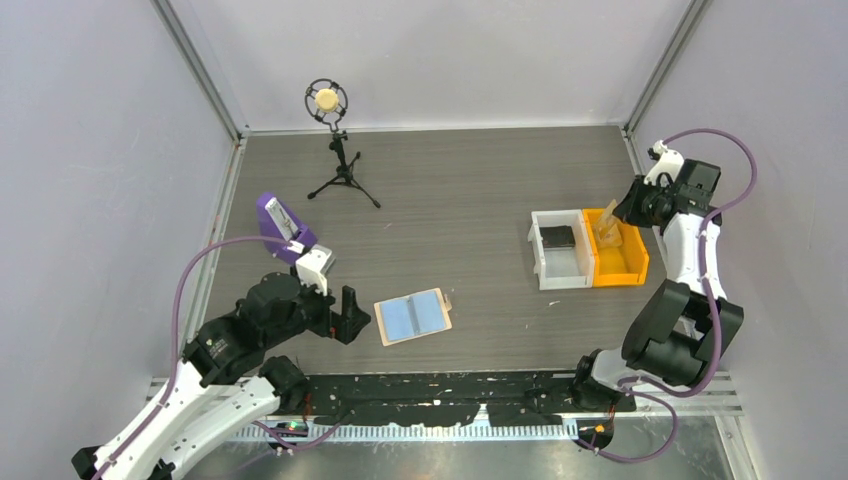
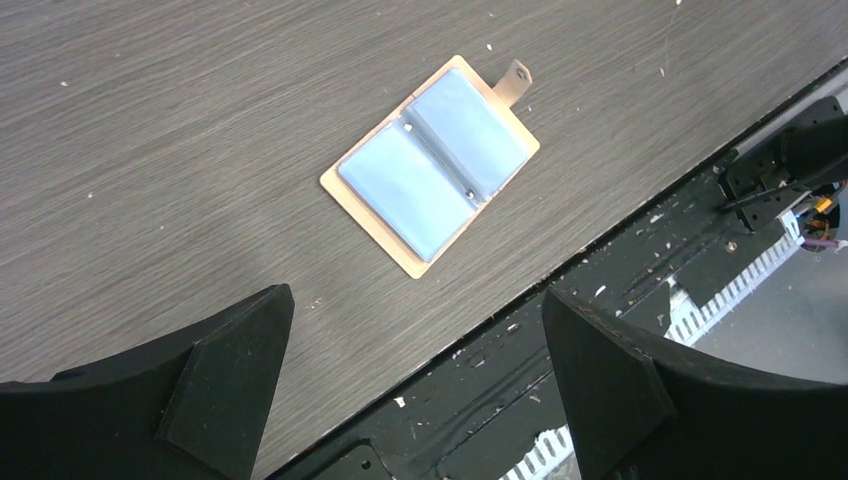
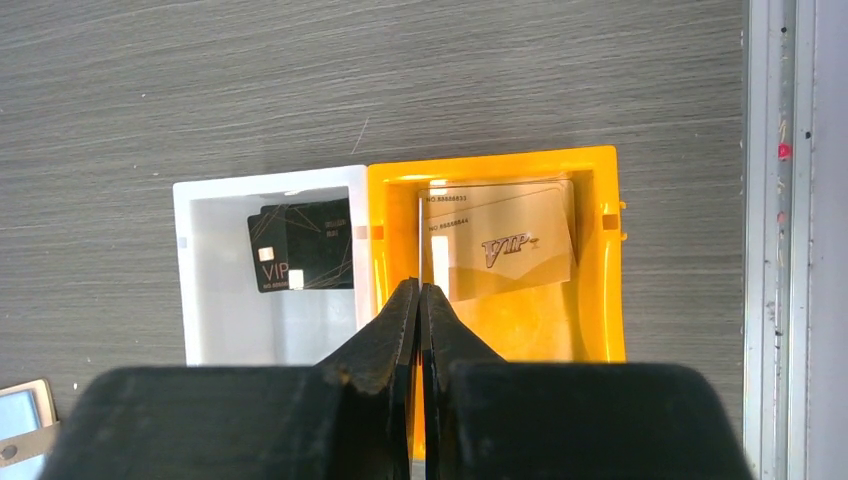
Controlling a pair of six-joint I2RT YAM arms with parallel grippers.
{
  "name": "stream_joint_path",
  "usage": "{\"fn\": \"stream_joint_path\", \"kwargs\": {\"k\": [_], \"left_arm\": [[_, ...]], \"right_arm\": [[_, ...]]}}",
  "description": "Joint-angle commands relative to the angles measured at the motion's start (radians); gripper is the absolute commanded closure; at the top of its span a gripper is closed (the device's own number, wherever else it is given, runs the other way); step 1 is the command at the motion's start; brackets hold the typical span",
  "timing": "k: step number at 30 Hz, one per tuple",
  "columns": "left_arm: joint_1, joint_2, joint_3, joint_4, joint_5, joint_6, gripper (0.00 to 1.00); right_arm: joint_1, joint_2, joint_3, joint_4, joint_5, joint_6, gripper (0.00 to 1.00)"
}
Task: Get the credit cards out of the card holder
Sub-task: Place the credit card in the storage box.
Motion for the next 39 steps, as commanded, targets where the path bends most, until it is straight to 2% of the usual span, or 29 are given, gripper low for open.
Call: {"fn": "stream_joint_path", "kwargs": {"k": [1, 9, 12, 21, 26, 31, 39], "left_arm": [[-0.003, -0.016, 0.038, -0.004, -0.059, 0.003, 0.0], [-0.002, -0.051, 0.042, -0.021, -0.11, 0.002, 0.0], [-0.002, -0.063, 0.04, -0.016, -0.116, 0.002, 0.0], [-0.003, -0.062, 0.039, -0.009, -0.107, -0.002, 0.0], [-0.002, -0.057, 0.041, -0.002, -0.107, -0.002, 0.0], [-0.003, -0.05, 0.039, 0.0, -0.112, 0.0, 0.0], [-0.003, -0.044, 0.037, -0.005, -0.121, -0.022, 0.0]], "right_arm": [[-0.007, 0.04, 0.024, 0.055, -0.019, 0.004, 0.94], [-0.007, 0.031, -0.103, 0.228, 0.018, 0.071, 0.95], [-0.008, 0.031, -0.146, 0.297, -0.011, 0.096, 0.95], [-0.008, 0.1, -0.138, 0.306, -0.023, 0.095, 0.93], [-0.011, 0.112, -0.133, 0.309, 0.003, 0.102, 0.84], [-0.011, 0.126, -0.108, 0.277, 0.043, 0.109, 0.71], [-0.01, 0.124, -0.053, 0.241, 0.123, 0.181, 0.64]]}}
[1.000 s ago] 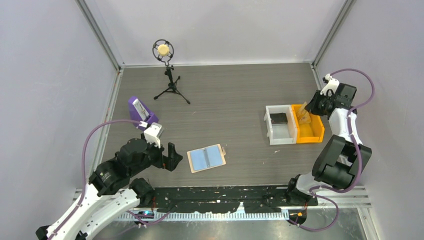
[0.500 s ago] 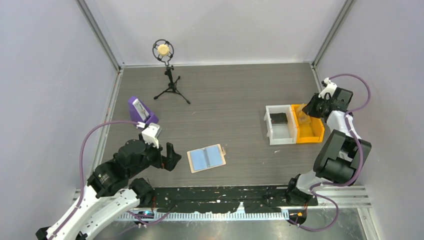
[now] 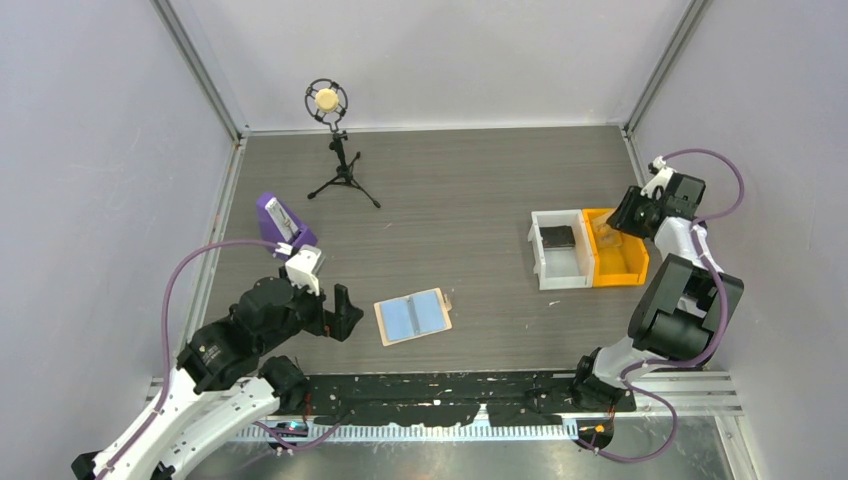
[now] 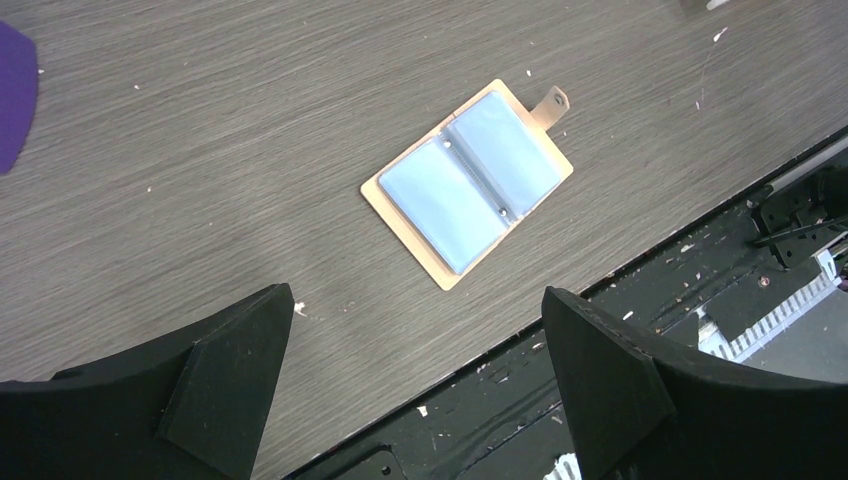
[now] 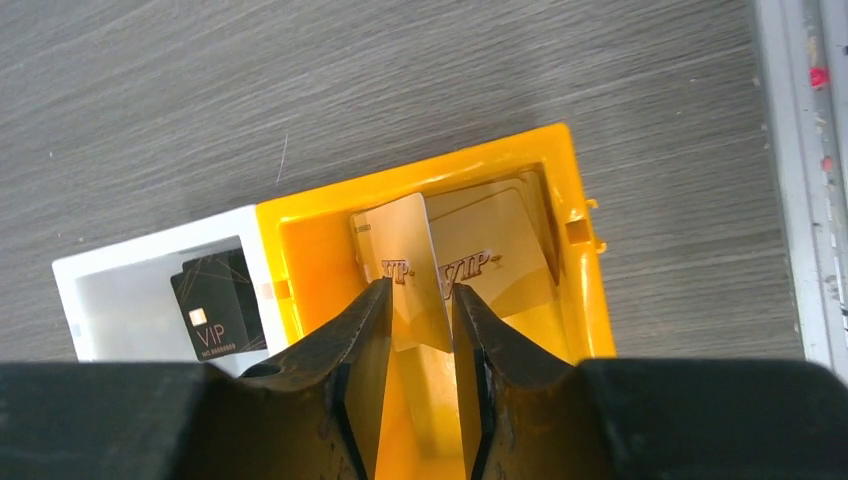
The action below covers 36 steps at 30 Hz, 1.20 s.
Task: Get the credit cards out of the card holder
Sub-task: Place the credit card in the storage box.
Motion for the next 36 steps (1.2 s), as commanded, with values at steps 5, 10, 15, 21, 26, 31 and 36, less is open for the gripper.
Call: {"fn": "stream_joint_path", "kwargs": {"k": [5, 10, 15, 21, 26, 31, 36], "left_arm": [[-0.002, 0.016, 0.019, 0.028, 0.016, -0.059, 0.0], [-0.003, 0.018, 0.019, 0.035, 0.031, -0.112, 0.0], [-0.002, 0.081, 0.091, -0.08, -0.057, -0.05, 0.0], [-0.002, 0.092, 0.138, -0.1, -0.162, 0.051, 0.0], [-0.002, 0.01, 0.081, -0.056, -0.201, 0.064, 0.0], [-0.002, -0.036, 0.058, -0.027, -0.178, 0.038, 0.0], [-0.002, -0.003, 0.039, -0.018, -0.097, -0.095, 0.07]], "right_arm": [[-0.005, 0.039, 0.189, -0.117, 0.121, 0.098, 0.61], [-0.002, 0.031, 0.229, -0.183, 0.162, 0.163, 0.57], [0.041, -0.033, 0.231, -0.213, 0.161, 0.248, 0.57], [0.169, -0.159, 0.209, -0.289, 0.115, 0.312, 0.57], [0.331, -0.327, 0.065, -0.286, 0.182, 0.302, 0.57], [0.634, -0.531, -0.155, -0.183, 0.268, 0.38, 0.52], [0.889, -0.67, -0.37, -0.017, 0.282, 0.573, 0.47]]}}
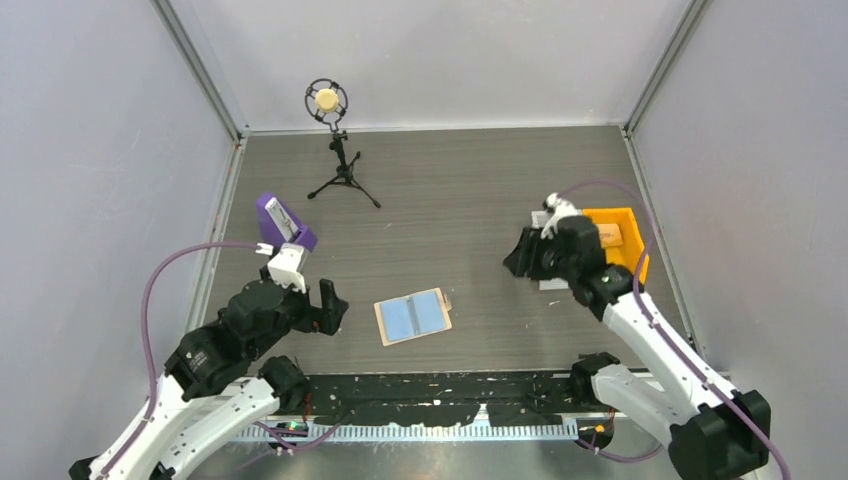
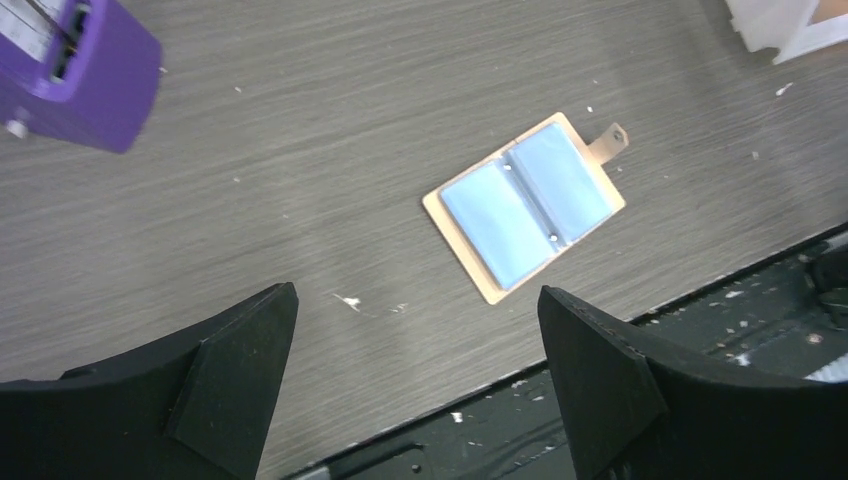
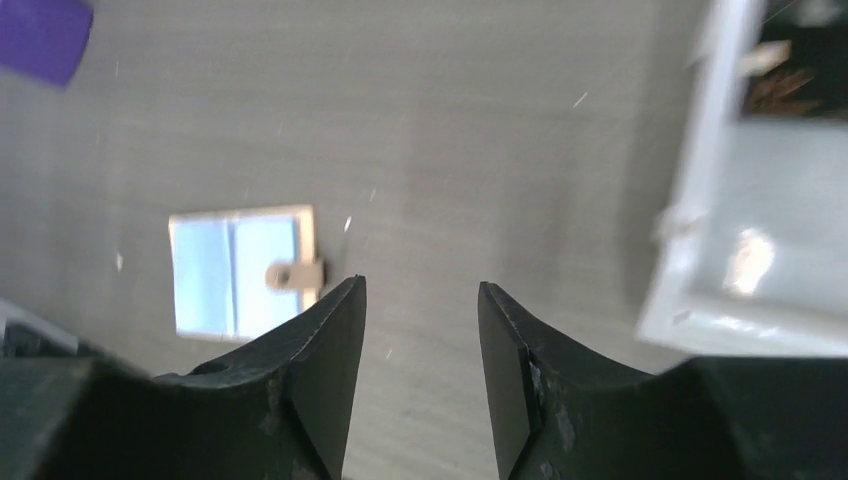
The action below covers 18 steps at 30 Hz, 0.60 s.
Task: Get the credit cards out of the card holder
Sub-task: Place the credit card in the storage box, then remove the credit card from the card holder.
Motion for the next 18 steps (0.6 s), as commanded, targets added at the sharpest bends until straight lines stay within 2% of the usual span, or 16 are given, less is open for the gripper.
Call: {"fn": "stream_joint_path", "kwargs": {"k": [1, 4, 8, 10, 11, 16, 18], "left_arm": [[-0.002, 0.045, -0.027, 0.074, 0.107, -0.119, 0.09], [-0.002, 0.103, -0.072, 0.161, 0.222, -0.186, 0.17], [-0.002, 0.184, -0.161, 0.305, 0.254, -0.261, 0.41], [-0.002, 0.225, -0.201, 0.388, 0.284, -0.294, 0.47], [-0.002, 0.245, -0.218, 0.426, 0.297, -0.307, 0.52], [-0.001, 0.375, -0.257, 0.552, 0.314, -0.342, 1.0], [-0.001, 0.432, -0.269, 0.595, 0.321, -0.348, 1.0]], "right_arm": [[0.205, -0.075, -0.164, 0.192, 0.065, 0.193, 0.46], [0.336, -0.069, -0.231, 0.278, 0.101, 0.304, 0.44], [0.567, -0.005, -0.287, 0.41, 0.216, 0.39, 0.43], [0.639, 0.05, -0.28, 0.446, 0.245, 0.41, 0.43], [0.658, 0.069, -0.27, 0.464, 0.255, 0.417, 0.44], [0.748, 0.193, -0.218, 0.515, 0.267, 0.417, 0.44], [0.76, 0.222, -0.198, 0.517, 0.275, 0.403, 0.43]]}}
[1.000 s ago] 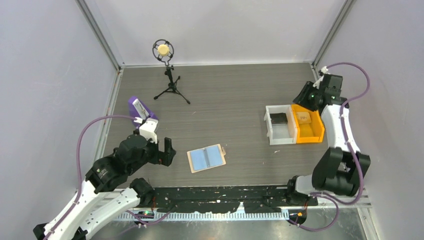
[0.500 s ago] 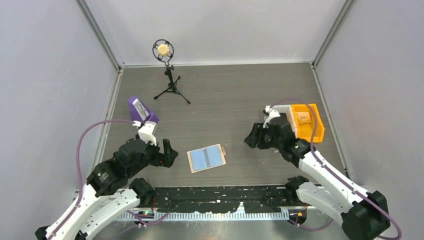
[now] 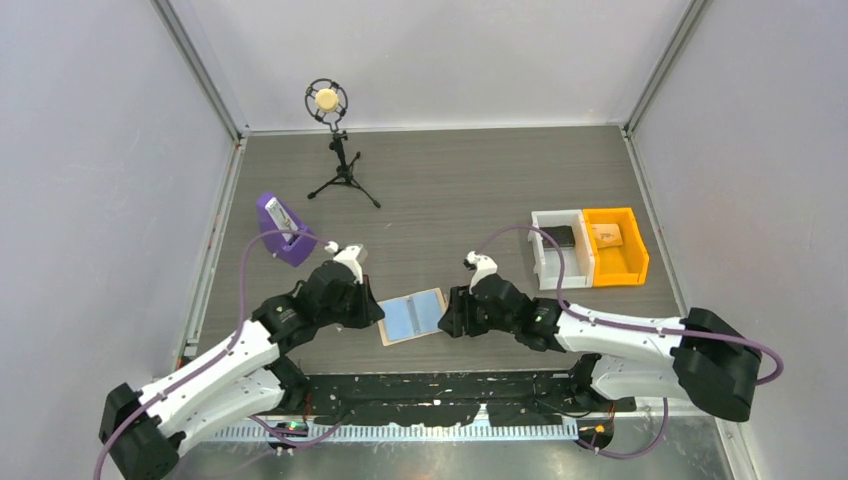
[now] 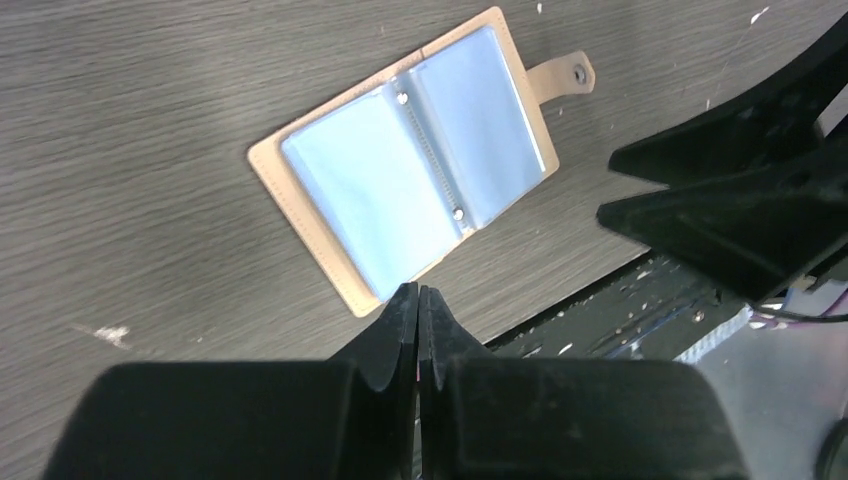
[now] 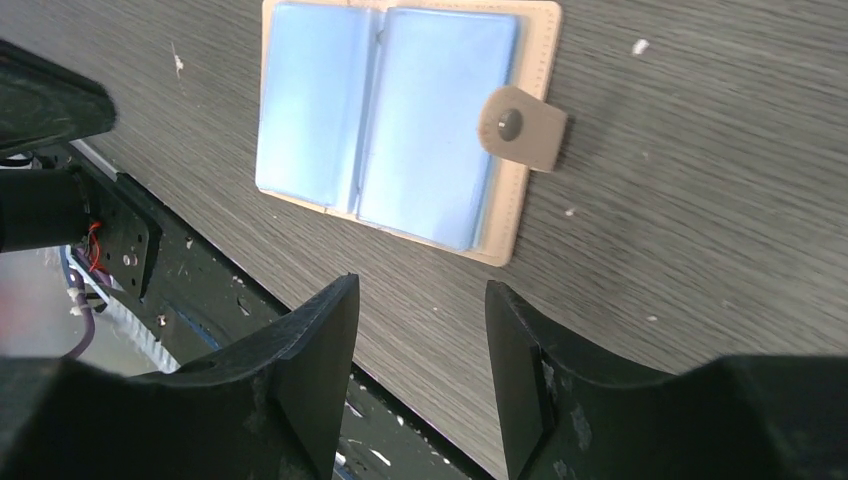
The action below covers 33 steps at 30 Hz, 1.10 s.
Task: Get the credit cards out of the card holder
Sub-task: Remove the credit card from the card holder.
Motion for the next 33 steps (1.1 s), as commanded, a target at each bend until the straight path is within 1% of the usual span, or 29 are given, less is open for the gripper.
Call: {"fn": "stream_joint_path", "kwargs": {"k": [1, 7, 13, 16, 28, 33], "left_arm": [[-0.001, 0.083, -0.014, 0.196, 0.039, -0.041, 1.0], [0.012, 0.167, -0.082, 0.292, 0.021, -0.069, 1.0], [0.021, 0.225, -0.144, 0.372, 0.038, -0.088, 1.0], [0.021, 0.254, -0.165, 0.407, 0.053, -0.096, 1.0], [0.021, 0.309, -0.212, 0.449, 0.06, -0.102, 1.0], [0.022, 0.332, -0.239, 0.492, 0.075, -0.118, 1.0]], "right_arm": [[0.03, 0.05, 0.08, 0.095, 0.068, 0.011, 0.43], [0.031, 0.104, 0.104, 0.108, 0.114, -0.001, 0.43], [0.031, 0.148, 0.119, 0.125, 0.127, -0.003, 0.44], [0.031, 0.181, 0.13, 0.138, 0.117, -0.005, 0.46], [0.031, 0.286, 0.166, 0.145, 0.126, -0.01, 0.47], [0.03, 0.335, 0.177, 0.125, 0.136, -0.022, 0.43]]}}
